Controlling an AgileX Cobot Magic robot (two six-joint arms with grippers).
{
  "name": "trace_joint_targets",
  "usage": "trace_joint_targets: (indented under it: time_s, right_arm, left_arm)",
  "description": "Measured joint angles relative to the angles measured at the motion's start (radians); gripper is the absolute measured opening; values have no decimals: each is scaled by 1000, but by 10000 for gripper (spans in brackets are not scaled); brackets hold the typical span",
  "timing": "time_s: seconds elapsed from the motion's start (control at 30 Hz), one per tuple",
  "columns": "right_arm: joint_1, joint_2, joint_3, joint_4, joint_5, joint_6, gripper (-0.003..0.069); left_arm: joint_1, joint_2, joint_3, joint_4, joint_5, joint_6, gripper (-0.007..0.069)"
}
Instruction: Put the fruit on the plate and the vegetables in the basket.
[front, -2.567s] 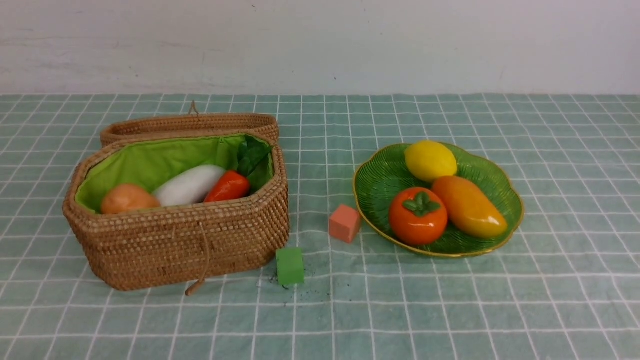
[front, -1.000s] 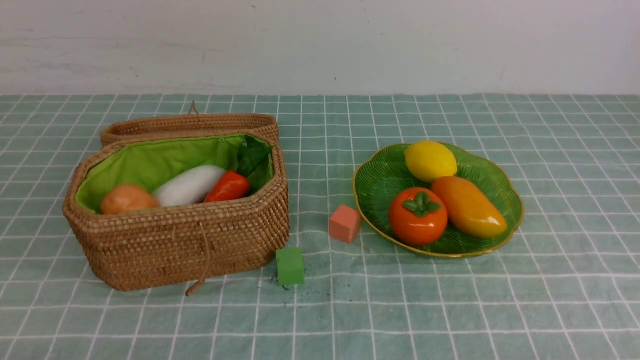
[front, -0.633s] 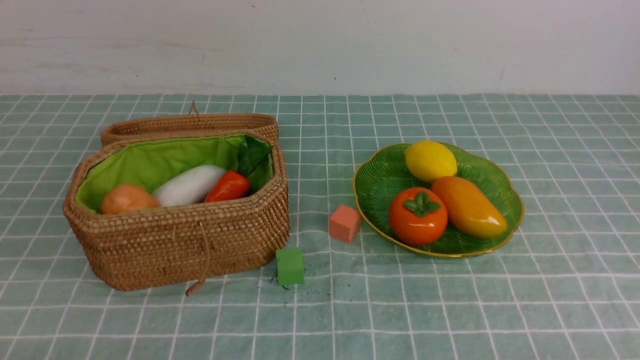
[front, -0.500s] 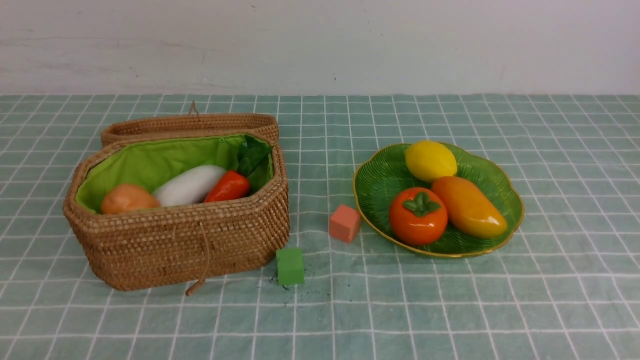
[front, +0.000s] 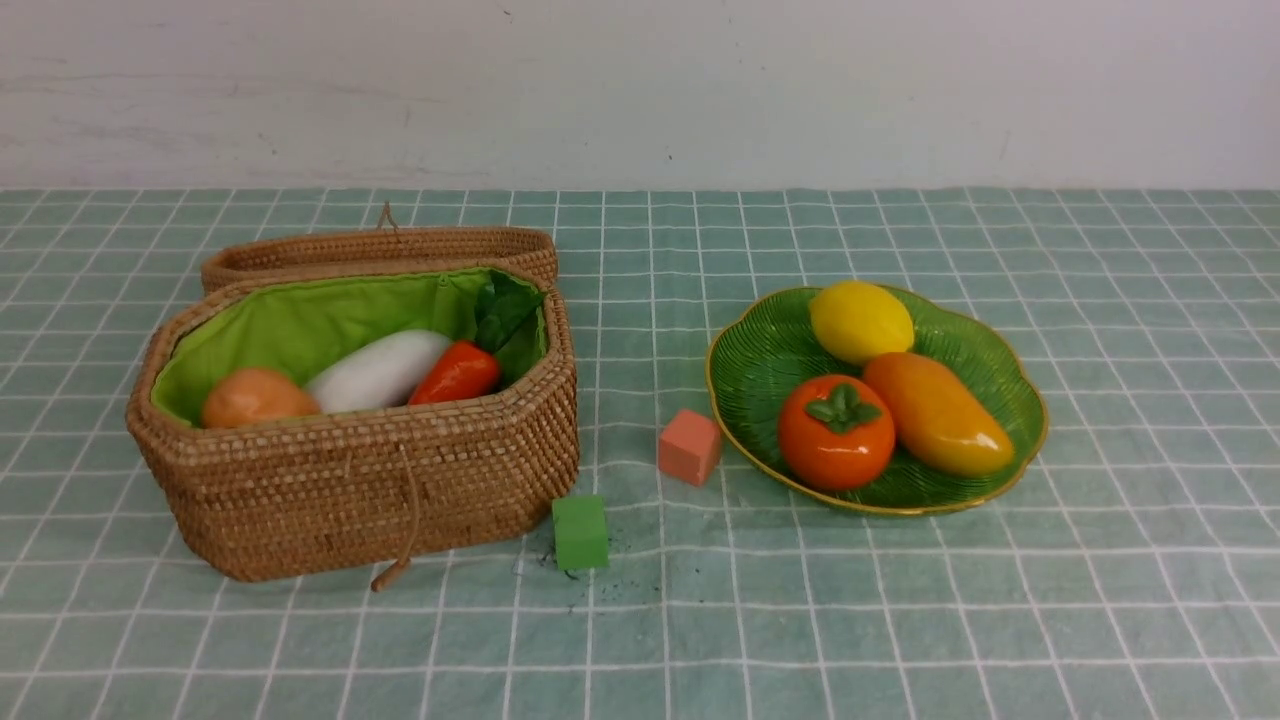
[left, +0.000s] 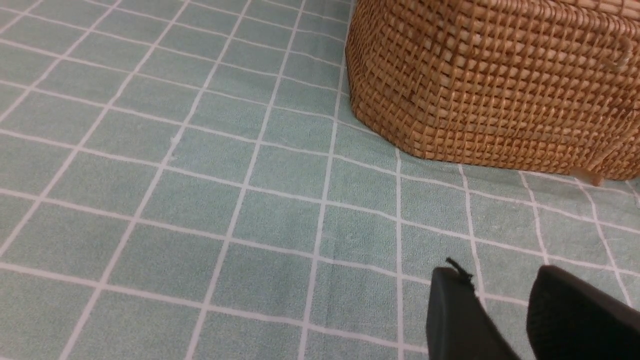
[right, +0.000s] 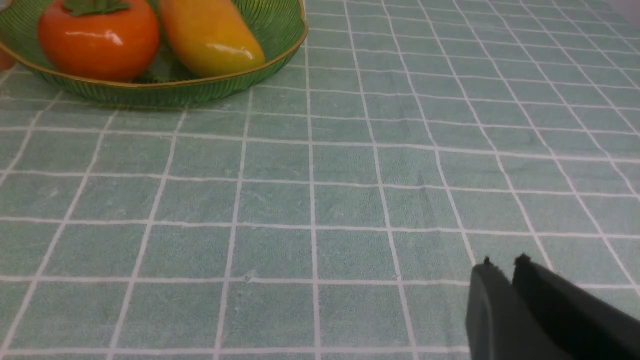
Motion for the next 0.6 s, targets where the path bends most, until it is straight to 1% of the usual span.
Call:
trace_joint_targets:
  time_s: [0.6]
  right_arm:
    - [0, 0, 0, 0, 0, -1, 87]
  left_arm:
    - [0, 0, 0, 2, 0, 0, 236]
